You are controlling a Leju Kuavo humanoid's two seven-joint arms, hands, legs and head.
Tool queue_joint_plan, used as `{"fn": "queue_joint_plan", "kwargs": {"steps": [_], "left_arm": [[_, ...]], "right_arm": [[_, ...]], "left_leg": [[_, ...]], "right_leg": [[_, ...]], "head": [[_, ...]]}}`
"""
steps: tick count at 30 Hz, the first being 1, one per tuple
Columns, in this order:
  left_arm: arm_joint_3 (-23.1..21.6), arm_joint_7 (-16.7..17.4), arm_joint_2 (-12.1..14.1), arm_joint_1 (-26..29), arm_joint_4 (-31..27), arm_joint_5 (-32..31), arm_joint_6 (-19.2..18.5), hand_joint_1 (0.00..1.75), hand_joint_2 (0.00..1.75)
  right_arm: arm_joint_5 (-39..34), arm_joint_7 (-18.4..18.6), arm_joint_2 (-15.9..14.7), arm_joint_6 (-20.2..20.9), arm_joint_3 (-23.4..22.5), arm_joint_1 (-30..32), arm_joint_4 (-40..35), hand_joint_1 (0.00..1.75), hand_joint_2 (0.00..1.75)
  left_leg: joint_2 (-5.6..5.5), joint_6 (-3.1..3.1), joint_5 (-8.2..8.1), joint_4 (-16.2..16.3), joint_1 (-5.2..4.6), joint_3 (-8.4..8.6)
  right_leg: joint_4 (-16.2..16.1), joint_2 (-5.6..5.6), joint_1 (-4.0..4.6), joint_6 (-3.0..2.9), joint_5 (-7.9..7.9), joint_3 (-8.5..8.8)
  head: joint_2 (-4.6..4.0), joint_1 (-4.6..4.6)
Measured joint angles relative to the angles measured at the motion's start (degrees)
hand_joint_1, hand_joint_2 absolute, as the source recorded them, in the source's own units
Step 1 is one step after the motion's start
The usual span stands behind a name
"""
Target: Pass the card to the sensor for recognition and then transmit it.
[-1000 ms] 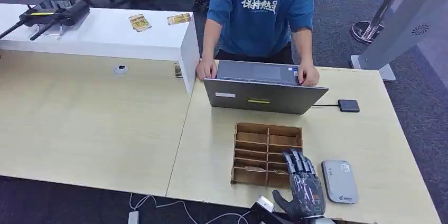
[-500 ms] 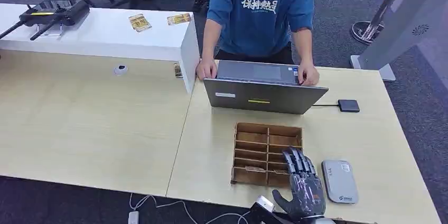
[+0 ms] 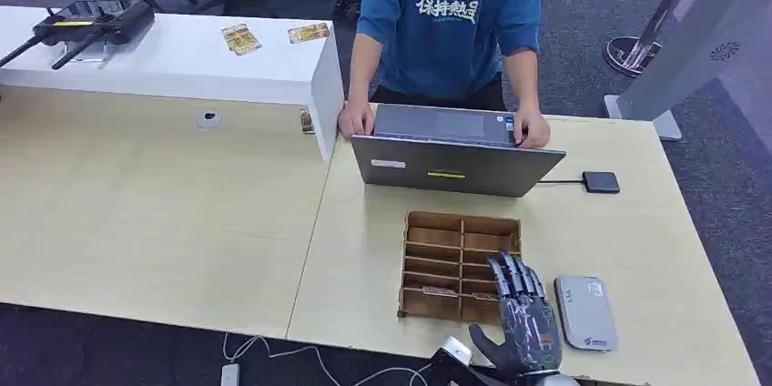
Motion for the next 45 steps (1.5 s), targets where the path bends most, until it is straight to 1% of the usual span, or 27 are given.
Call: {"fn": "queue_joint_plan", "kwargs": {"steps": [9,29,36,40,45], "left_arm": [[0.0,0.0,0.0,0.0,0.0,0.4,0.1,0.00,0.00],[0.0,0.0,-0.2,0.0,0.0,0.5,0.1,0.00,0.00],[0.0,0.0,-0.2,0.0,0.0,0.8,0.1,0.00,0.00],[0.0,0.0,-0.2,0.0,0.0,1.0,0.1,0.00,0.00],[0.0,0.0,-0.2,0.0,0.0,1.9,0.1,0.00,0.00]], "right_arm": [[1.1,1.1,-0.9,0.1,-0.6,0.0,-2.2,0.00,1.75],[1.2,1.2,-1.3,0.3,-0.9,0.1,-2.8,0.00,1.75],[1.8,2.1,-1.8,2.3,-0.9,0.1,-2.8,0.00,1.75],[1.6,2.9,-3.3,4.4,-0.9,0.0,-2.9,0.00,1.75],[-0.2,2.7,-5.6,7.7,-1.0,0.1,-4.5,0.00,1.75]], "left_leg": [[0.00,0.00,0.00,0.0,0.00,0.00],[0.00,0.00,0.00,0.0,0.00,0.00],[0.00,0.00,0.00,0.0,0.00,0.00],[0.00,0.00,0.00,0.0,-0.01,-0.01],[0.00,0.00,0.00,0.0,-0.02,-0.01]], "right_leg": [[0.0,0.00,0.00,0.00,0.00,0.00],[0.0,0.00,0.00,0.00,0.00,-0.01],[0.0,0.00,0.00,0.00,0.00,-0.01],[0.0,0.00,-0.01,0.00,0.00,0.00],[0.0,0.00,-0.02,0.00,0.00,-0.01]], "head": [[0.00,-0.02],[0.00,0.00],[0.00,0.00],[0.00,0.00],[0.00,0.00]]}}
